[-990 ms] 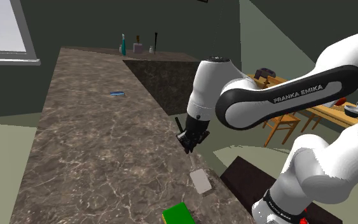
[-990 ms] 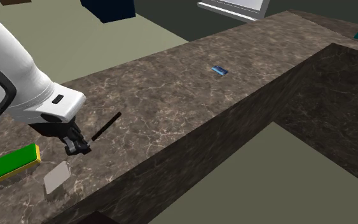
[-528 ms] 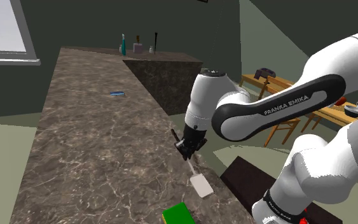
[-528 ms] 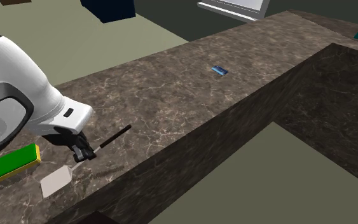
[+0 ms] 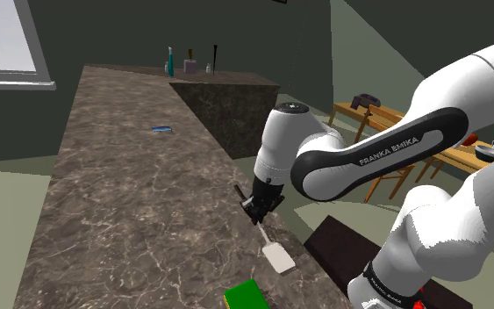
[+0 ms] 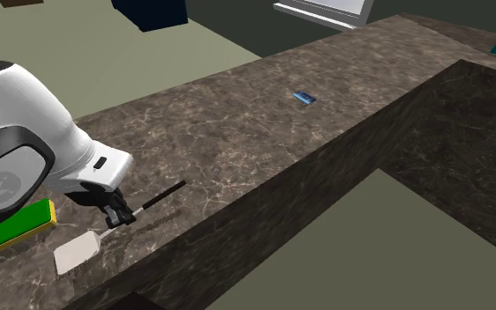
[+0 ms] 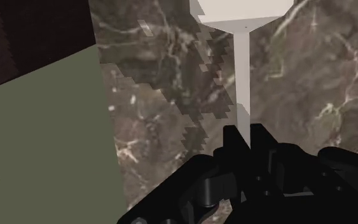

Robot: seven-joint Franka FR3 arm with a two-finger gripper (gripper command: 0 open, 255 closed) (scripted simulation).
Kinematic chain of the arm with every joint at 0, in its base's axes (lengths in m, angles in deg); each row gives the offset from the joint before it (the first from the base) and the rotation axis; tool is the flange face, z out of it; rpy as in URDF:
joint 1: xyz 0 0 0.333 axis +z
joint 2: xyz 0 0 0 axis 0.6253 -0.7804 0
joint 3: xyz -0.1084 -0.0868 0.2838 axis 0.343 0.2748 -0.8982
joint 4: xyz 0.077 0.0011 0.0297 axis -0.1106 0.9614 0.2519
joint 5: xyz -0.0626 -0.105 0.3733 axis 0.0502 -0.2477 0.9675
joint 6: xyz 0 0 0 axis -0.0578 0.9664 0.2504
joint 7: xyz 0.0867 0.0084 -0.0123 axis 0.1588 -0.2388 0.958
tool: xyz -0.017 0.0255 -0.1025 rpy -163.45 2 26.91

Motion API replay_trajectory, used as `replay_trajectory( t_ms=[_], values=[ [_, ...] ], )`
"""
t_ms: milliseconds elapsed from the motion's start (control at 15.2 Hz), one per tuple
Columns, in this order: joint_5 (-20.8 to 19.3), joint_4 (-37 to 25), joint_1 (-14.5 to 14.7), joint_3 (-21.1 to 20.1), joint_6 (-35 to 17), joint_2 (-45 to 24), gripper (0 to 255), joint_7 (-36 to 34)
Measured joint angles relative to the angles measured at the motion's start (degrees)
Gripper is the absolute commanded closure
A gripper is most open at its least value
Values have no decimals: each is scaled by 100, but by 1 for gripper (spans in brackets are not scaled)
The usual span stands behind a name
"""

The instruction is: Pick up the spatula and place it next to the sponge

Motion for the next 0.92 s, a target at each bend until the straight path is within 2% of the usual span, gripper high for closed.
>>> replay_trajectory(
  t_ms=[66,462,726,924],
  values=[
    [0,1,0,0,-2,-1,0,0],
    [0,2,0,0,-3,-1,0,0],
    [57,-274,63,72,694,439,0,37],
    [55,-362,64,102,880,528,0,59]
  ],
)
